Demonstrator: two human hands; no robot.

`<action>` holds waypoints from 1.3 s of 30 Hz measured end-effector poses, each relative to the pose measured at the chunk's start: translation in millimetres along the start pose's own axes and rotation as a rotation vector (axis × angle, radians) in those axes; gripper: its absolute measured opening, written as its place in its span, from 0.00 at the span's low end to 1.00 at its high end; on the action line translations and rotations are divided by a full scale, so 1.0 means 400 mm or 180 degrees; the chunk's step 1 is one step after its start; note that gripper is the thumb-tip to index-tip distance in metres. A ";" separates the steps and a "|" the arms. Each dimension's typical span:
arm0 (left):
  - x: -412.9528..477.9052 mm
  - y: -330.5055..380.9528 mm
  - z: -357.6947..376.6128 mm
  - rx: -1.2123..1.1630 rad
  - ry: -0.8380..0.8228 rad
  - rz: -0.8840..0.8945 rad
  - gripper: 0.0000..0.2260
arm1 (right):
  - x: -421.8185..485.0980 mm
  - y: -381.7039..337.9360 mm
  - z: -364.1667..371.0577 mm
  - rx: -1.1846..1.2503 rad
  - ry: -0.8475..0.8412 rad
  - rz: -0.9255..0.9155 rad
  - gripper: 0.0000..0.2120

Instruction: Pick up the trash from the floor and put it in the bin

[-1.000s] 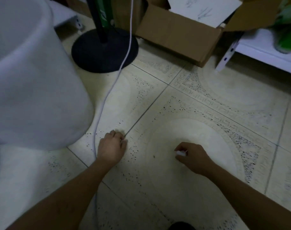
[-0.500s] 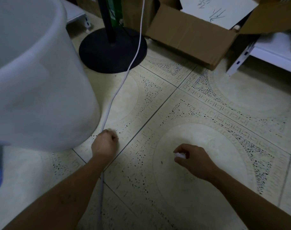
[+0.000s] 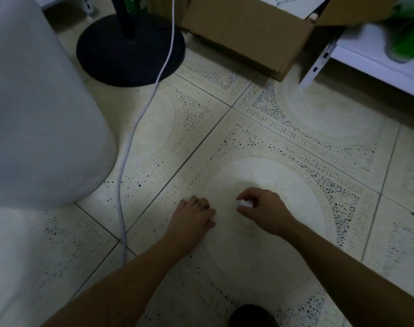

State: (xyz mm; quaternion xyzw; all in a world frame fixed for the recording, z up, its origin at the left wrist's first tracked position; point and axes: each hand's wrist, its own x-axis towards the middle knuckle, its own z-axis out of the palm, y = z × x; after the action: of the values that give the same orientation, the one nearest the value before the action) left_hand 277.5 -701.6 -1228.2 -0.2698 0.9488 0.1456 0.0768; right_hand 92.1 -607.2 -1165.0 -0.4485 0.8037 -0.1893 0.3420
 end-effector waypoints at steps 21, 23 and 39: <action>0.031 0.016 0.006 -0.0480 0.0075 -0.0588 0.08 | -0.026 0.001 -0.034 0.0219 0.0113 0.0074 0.10; 0.024 0.001 -0.014 -0.1270 0.0295 -0.0890 0.06 | -0.028 0.002 -0.046 0.0295 0.0175 0.0107 0.09; 0.012 -0.108 -0.641 -0.1494 0.2079 -0.0657 0.06 | 0.042 -0.445 -0.312 0.1126 0.0435 -0.1034 0.09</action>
State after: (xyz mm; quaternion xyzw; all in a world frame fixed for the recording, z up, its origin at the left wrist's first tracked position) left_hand 279.4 -820.4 -997.0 -0.4057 0.8323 0.2563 -0.2776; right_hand 101.4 -715.2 -976.0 -0.4911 0.6967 -0.4095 0.3250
